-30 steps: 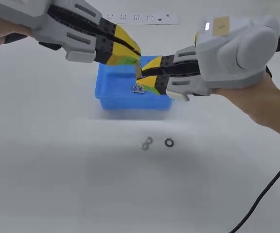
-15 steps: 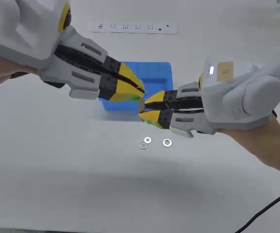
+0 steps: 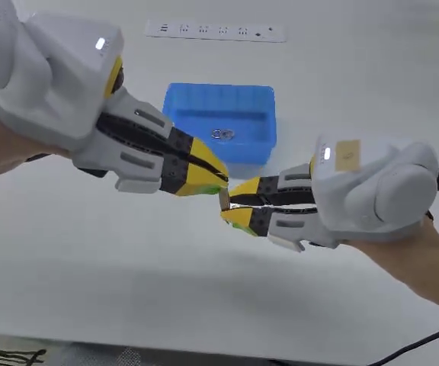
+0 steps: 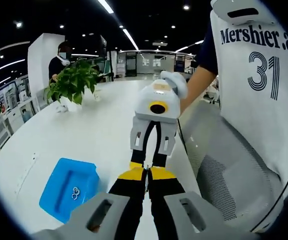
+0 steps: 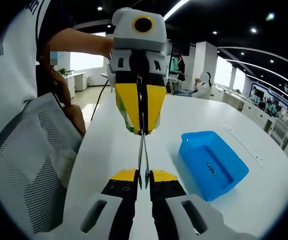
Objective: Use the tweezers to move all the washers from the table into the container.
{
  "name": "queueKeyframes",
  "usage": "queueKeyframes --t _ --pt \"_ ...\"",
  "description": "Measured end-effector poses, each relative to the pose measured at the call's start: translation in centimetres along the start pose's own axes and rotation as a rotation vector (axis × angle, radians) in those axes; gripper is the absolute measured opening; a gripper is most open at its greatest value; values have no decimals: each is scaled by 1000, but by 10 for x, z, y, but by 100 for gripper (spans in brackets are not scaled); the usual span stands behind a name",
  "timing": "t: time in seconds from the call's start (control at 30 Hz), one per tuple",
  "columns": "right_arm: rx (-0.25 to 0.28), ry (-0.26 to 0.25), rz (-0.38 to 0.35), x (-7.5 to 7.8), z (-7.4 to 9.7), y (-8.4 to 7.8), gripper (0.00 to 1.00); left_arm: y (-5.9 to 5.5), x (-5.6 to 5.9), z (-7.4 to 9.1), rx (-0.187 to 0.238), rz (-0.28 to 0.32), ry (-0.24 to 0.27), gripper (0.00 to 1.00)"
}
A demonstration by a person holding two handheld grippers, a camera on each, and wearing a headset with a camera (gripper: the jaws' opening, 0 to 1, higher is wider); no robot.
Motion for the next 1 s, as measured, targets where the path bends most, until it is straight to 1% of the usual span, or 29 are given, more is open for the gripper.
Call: queueKeyframes --t 0.07,0.17,0.4,0.7,1.0 --pt "-3 0 -5 0 -2 -2 10 1 1 -5 -4 4 2 6" --pt "-8 0 -4 0 -3 -4 11 0 -2 -7 -9 8 4 6" --pt "-20 -17 1 3 -5 -10 11 -3 -4 -9 -15 8 -1 6" --pt "-24 -19 1 4 -10 -14 11 -9 -7 -11 -21 18 -10 6" --pt "-26 -18 -8 8 -13 -19 11 -10 -12 -14 -17 26 -13 6"
Point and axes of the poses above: the centre of the closed fingertips' face, and the gripper's own axes: z roughly backward along the fingers, x roughly to its right, y roughly out of its top, the point moved 8 cm from there along z, roughly backward along the fingers, and after that the axes turned 11 degrees about z, right-handed, at the moved point
